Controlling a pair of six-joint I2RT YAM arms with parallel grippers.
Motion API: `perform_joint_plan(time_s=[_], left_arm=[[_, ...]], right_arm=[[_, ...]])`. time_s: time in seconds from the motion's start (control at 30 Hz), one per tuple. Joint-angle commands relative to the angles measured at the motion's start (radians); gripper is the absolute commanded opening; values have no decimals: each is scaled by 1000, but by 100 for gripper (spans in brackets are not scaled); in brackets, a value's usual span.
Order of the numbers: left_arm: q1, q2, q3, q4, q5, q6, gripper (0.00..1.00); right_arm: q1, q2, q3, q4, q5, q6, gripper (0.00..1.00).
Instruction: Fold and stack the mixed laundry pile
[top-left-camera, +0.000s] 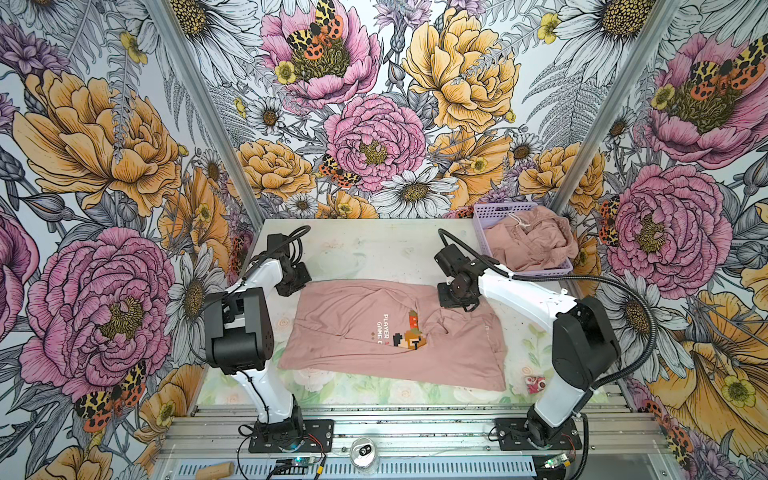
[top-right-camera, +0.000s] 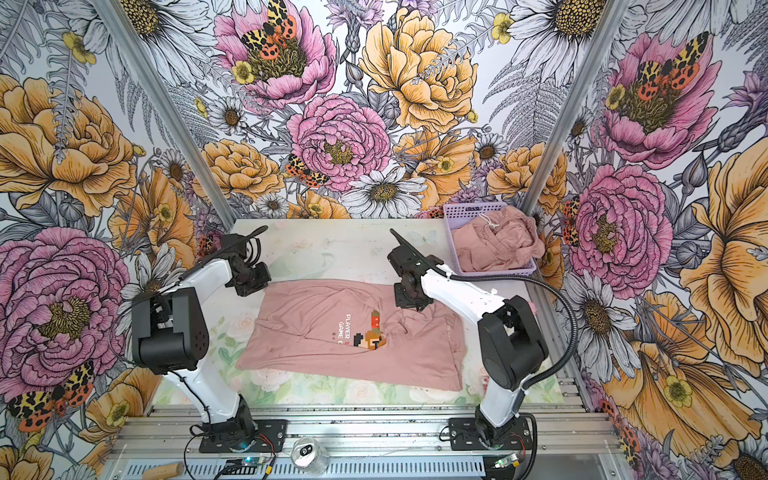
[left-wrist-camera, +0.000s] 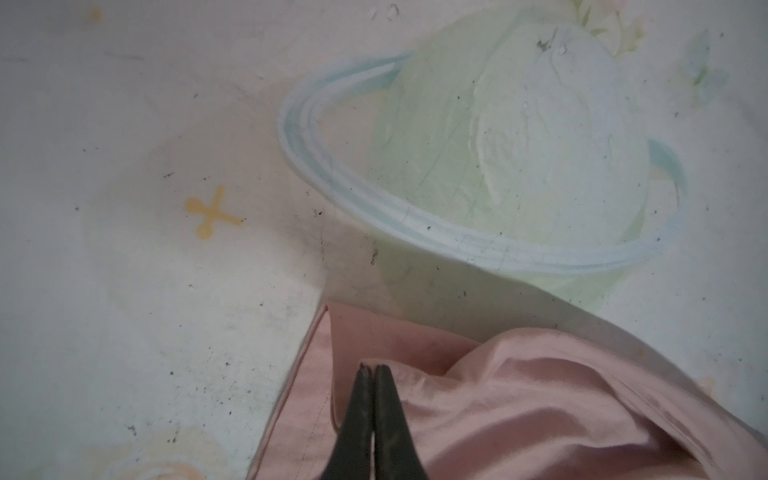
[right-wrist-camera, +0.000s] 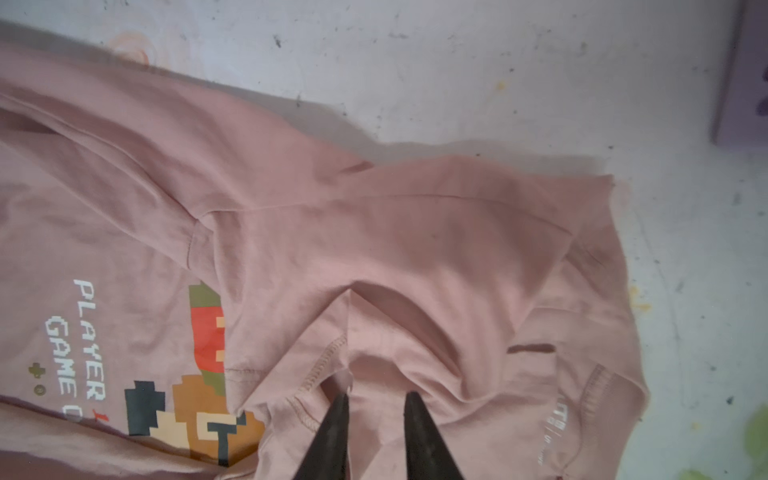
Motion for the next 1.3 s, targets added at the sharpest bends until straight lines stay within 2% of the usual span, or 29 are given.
perform_joint_plan(time_s=[0.0,0.33,0.67,0.73,0.93,1.27], left_arm=[[-11,12,-9,26,22,-9,0],[-10,12,-9,26,21,-9,0],[-9,11,-9,25,22,-9,0],[-9,10,-10,26,22,-9,0],[-10,11,-12,26,22,-9,0],[-7,7,-13,26,23,-7,0]], right_arm=[[18,83,41,7,6,-32,27],[31,171,83,4,70,-76,26],[31,184,85,5,107,-88,17],[31,179,87,5,103,-90,17],[38,172,104,4,85,-94,26],[44,219,98,4,117,-105,25]])
